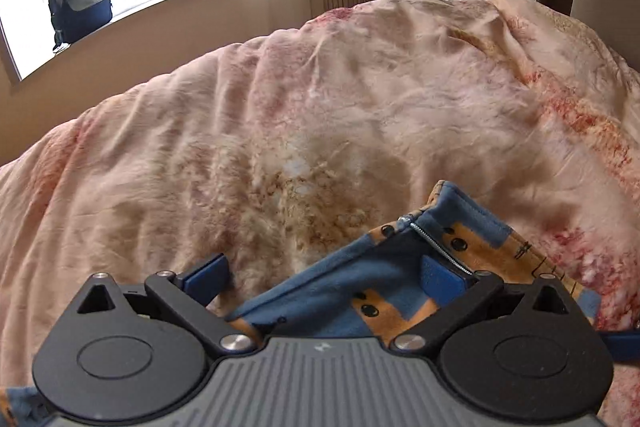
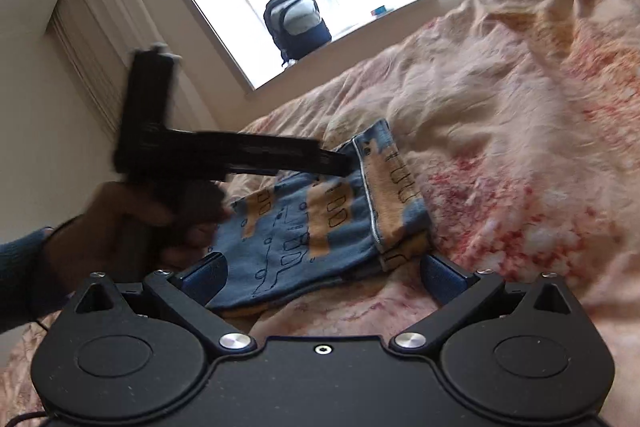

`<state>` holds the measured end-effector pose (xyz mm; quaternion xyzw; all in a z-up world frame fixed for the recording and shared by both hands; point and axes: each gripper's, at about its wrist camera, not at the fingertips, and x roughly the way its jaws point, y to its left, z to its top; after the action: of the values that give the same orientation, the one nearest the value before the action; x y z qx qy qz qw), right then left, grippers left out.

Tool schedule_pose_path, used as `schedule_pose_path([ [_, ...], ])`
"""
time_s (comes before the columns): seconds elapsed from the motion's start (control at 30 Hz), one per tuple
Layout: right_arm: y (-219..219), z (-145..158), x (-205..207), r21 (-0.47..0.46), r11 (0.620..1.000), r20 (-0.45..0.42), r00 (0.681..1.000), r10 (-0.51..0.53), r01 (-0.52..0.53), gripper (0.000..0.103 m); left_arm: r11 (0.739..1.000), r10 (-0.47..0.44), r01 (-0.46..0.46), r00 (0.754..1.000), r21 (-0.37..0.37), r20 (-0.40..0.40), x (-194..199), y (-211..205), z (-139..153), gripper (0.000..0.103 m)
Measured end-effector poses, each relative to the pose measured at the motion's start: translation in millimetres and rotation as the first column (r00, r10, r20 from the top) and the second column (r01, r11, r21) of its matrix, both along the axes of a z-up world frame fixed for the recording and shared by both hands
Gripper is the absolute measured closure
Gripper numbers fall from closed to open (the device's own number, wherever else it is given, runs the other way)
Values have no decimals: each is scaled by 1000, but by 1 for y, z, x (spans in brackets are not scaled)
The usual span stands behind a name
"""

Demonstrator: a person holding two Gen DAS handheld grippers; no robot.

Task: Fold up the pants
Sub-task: 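Move both open grippers over the edge of the folded blue pants, then grasp the pants side edge with the left gripper while the right gripper pinches the seam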

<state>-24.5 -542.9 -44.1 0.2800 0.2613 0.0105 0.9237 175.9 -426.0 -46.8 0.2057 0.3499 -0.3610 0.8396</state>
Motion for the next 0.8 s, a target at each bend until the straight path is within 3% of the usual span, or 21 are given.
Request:
schedule_pose_path([
  [0.17,-4,-4,3,102,986,-6,991,-132,132,2,998,-9,5,996,-55,-85,11,17,6,0],
  [0.27,-3,-5,2,133,966,8,974,-225,222,14,999,34,-36,994,-21,-101,12,21,17,0],
  [0.3,-4,-5,2,149,956,8,967,-256,252,30,999,44,-46,993,-16,-108,18,12,20,0],
  [0.33,-5,-8,2,165,946,-7,959,-282,279,53,998,51,-54,991,-23,-121,18,12,25,0],
  [0.37,-5,-9,5,160,939,-29,952,-304,305,62,998,53,-58,989,-28,-135,17,12,31,0],
  [0.43,3,-5,8,74,943,-33,945,-324,326,75,998,46,-55,984,-45,-171,12,12,44,0],
  [0.53,33,8,13,-202,942,32,963,-268,269,80,997,32,-46,973,-56,-229,5,9,59,0],
  [0.6,60,15,17,-411,889,65,979,-193,202,80,997,21,-41,963,-70,-268,3,8,67,3],
  [0.67,87,19,19,-570,811,81,991,-107,134,80,996,10,-35,951,-76,-309,4,10,72,19],
  [0.7,99,19,20,-634,766,77,995,-69,103,80,997,12,-34,945,-63,-327,5,11,72,33],
  [0.77,118,16,24,-724,689,53,999,-14,48,82,999,31,-40,932,-16,-362,8,14,68,48],
  [0.8,122,15,31,-747,665,41,999,3,28,84,999,44,-52,924,-9,-380,11,18,65,49],
])
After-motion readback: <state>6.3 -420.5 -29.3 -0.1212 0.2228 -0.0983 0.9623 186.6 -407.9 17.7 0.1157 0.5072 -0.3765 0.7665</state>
